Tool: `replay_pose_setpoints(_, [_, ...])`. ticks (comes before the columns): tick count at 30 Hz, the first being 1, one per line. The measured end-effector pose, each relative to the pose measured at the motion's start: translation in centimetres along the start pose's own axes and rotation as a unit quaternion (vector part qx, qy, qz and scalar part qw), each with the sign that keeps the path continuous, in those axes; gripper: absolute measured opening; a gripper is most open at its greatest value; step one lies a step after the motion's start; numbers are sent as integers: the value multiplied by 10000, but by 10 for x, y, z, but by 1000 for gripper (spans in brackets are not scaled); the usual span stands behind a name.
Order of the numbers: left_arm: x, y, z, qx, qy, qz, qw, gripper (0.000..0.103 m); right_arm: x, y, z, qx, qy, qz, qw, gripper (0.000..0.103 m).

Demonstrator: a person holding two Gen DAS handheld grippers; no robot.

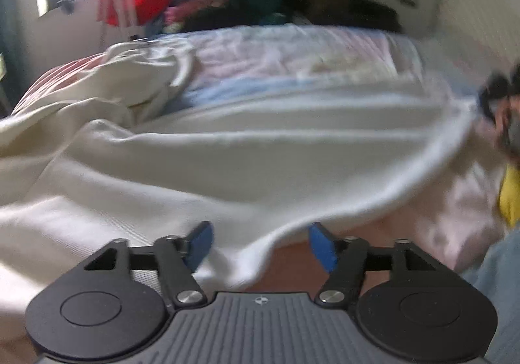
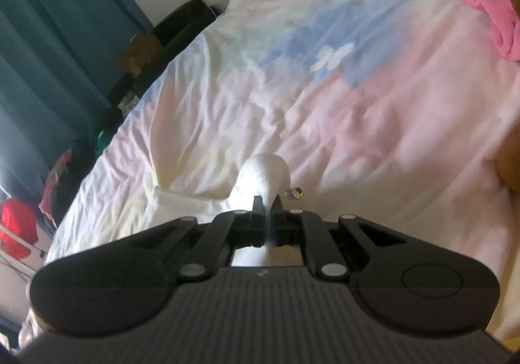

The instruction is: Fold clothes

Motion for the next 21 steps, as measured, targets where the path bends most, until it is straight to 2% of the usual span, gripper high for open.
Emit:
replay_pose_setpoints(5, [-14, 4, -22, -814, 251, 116, 9963, 81, 1, 1, 1, 68, 19, -34, 10000, 7])
replay_pose_setpoints(7, [-18, -2, -44, -1390, 674, 23, 9880, 81, 1, 1, 1, 69, 24, -38, 10000, 7])
replay_pose_setpoints(10, [-28, -11, -75, -2174, 1172, -52, 9690, 81, 0, 1, 2, 84, 46, -43, 9999, 7])
replay_pose_setpoints(12, [-34, -17, -92, -2636, 1357, -19, 9551, 81, 0, 2, 2, 87, 51, -50, 9999, 7])
replay_pose_setpoints(16, [-47, -30, -117, -3508, 1492, 102, 9244, 81, 1, 2, 2, 74, 51, -51, 9999, 7])
replay_pose_setpoints(21, [-61, -47, -139, -4249, 1707, 257, 8886, 81, 2, 4, 1, 47, 49, -52, 10000, 7])
Point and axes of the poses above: each gripper's, at about its wrist camera, not at the fingertips, and x roughly the way its jaws point, z to its right, y to its top, the point moved 3 cm from there along x, roughly the way its jaws point, and after that the axes turned 11 degrees about x, right-handed, at the moved point
